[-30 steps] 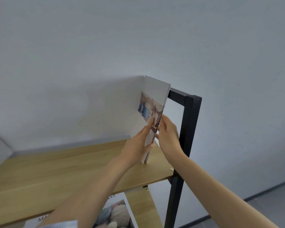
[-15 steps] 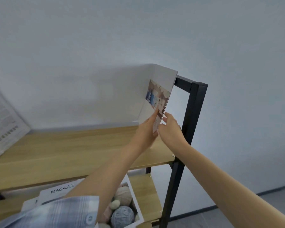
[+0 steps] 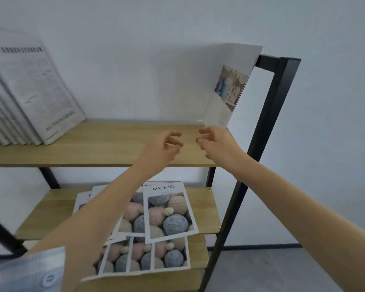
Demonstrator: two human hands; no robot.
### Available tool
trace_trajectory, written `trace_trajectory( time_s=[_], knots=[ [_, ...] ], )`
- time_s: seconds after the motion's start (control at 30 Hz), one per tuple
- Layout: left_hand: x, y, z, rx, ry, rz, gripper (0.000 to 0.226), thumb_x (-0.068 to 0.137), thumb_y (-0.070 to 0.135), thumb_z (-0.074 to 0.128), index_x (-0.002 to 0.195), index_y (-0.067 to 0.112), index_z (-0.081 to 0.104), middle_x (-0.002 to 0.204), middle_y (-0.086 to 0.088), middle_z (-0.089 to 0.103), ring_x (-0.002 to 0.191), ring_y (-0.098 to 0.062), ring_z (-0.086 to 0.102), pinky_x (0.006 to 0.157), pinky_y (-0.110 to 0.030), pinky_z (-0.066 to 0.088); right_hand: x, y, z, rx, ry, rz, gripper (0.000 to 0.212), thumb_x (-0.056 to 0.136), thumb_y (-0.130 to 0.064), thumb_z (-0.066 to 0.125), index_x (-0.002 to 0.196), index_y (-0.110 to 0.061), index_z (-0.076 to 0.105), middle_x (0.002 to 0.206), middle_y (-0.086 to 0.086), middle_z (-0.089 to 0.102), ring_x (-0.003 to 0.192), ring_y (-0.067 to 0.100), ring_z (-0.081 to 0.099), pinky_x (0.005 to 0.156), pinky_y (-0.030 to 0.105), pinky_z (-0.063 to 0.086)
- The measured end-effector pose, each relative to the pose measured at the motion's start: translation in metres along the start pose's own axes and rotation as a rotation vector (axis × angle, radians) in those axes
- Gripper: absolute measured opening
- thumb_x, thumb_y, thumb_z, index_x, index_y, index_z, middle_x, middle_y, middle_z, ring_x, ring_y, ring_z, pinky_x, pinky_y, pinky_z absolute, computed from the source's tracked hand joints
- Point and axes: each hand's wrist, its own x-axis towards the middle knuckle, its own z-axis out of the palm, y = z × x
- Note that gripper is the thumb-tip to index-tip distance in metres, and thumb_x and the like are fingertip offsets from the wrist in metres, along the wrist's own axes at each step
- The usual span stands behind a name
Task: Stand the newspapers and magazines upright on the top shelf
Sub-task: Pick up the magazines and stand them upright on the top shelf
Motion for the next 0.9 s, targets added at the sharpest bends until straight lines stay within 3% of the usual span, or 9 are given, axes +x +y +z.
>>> trace_trajectory(
  time_s=[0.13, 0.27, 0.4, 0.5, 0.63, 0.7, 0.83, 0.9],
  knots=[
    [-0.055, -0.025, -0.029, -0.064, 0.079, -0.092, 0.023, 0.092, 0.0, 0.054, 0.103, 0.018, 0.064, 0.087, -0.006, 0.072, 0.078, -0.019, 0.069, 0.072, -0.032, 0.059, -0.01, 0.001, 0.049, -0.009, -0.188, -0.073, 0.034, 0.094, -0.023, 0.049, 0.128, -0.018, 0.053, 0.115, 0.0, 0.064, 0.103, 0.018, 0.061, 0.091, 0.042, 0.052],
    [-0.098, -0.077, -0.049, -0.071, 0.137, -0.291, 0.019, 0.094, 0.001, 0.054, 0.097, 0.014, 0.066, 0.086, -0.008, 0.073, 0.077, -0.021, 0.069, 0.07, -0.029, 0.057, -0.012, 0.018, 0.103, -0.134, -0.384, -0.115, 0.034, 0.097, -0.026, 0.047, 0.129, -0.017, 0.052, 0.123, -0.001, 0.061, 0.104, 0.013, 0.056, 0.084, 0.025, 0.044],
    [-0.127, -0.139, -0.061, -0.026, 0.152, -0.488, 0.016, 0.094, 0.008, 0.057, 0.1, 0.017, 0.068, 0.092, -0.005, 0.073, 0.084, -0.019, 0.071, 0.071, -0.025, 0.057, -0.003, 0.048, 0.153, -0.209, -0.508, -0.021, 0.034, 0.097, -0.023, 0.045, 0.129, -0.015, 0.053, 0.127, 0.002, 0.058, 0.108, 0.021, 0.057, 0.08, 0.024, 0.039],
    [-0.134, -0.186, -0.064, -0.023, 0.162, -0.613, 0.014, 0.092, 0.007, 0.058, 0.094, 0.015, 0.069, 0.092, -0.007, 0.071, 0.088, -0.025, 0.069, 0.076, -0.032, 0.059, 0.011, 0.075, 0.192, -0.258, -0.582, 0.056, 0.034, 0.096, -0.018, 0.044, 0.128, -0.011, 0.053, 0.131, 0.006, 0.056, 0.113, 0.022, 0.054, 0.08, 0.025, 0.038],
    [-0.122, -0.235, -0.064, 0.072, 0.13, -0.701, 0.014, 0.092, 0.012, 0.057, 0.09, 0.022, 0.067, 0.094, 0.0, 0.067, 0.088, -0.017, 0.066, 0.078, -0.03, 0.056, 0.031, 0.108, 0.233, -0.315, -0.604, 0.179, 0.034, 0.094, -0.017, 0.041, 0.123, -0.012, 0.058, 0.12, 0.01, 0.062, 0.089, 0.021, 0.057, 0.067, 0.027, 0.043],
    [-0.108, -0.267, -0.065, 0.141, 0.081, -0.731, 0.015, 0.092, 0.014, 0.055, 0.096, 0.023, 0.066, 0.1, -0.002, 0.066, 0.09, -0.015, 0.063, 0.075, -0.025, 0.051, 0.047, 0.127, 0.257, -0.342, -0.615, 0.271, 0.03, 0.094, -0.014, 0.041, 0.115, -0.005, 0.06, 0.114, 0.015, 0.064, 0.087, 0.024, 0.056, 0.075, 0.033, 0.047],
    [-0.076, -0.316, -0.066, 0.285, 0.007, -0.763, 0.036, 0.091, 0.013, 0.056, 0.127, 0.013, 0.056, 0.128, -0.007, 0.059, 0.112, -0.022, 0.057, 0.082, -0.027, 0.042, 0.075, 0.151, 0.29, -0.551, -0.611, 0.321, 0.026, 0.099, -0.011, 0.035, 0.097, 0.0, 0.059, 0.114, 0.018, 0.057, 0.102, 0.031, 0.056, 0.085, 0.037, 0.045],
    [-0.061, -0.328, -0.067, 0.279, 0.027, -0.797, 0.036, 0.091, 0.013, 0.055, 0.127, 0.012, 0.054, 0.124, -0.005, 0.059, 0.111, -0.022, 0.056, 0.079, -0.026, 0.039, 0.09, 0.17, 0.308, -0.64, -0.603, 0.317, 0.034, 0.099, -0.025, 0.036, 0.115, 0.001, 0.052, 0.12, 0.018, 0.053, 0.107, 0.033, 0.054, 0.09, 0.04, 0.045]
  ],
)
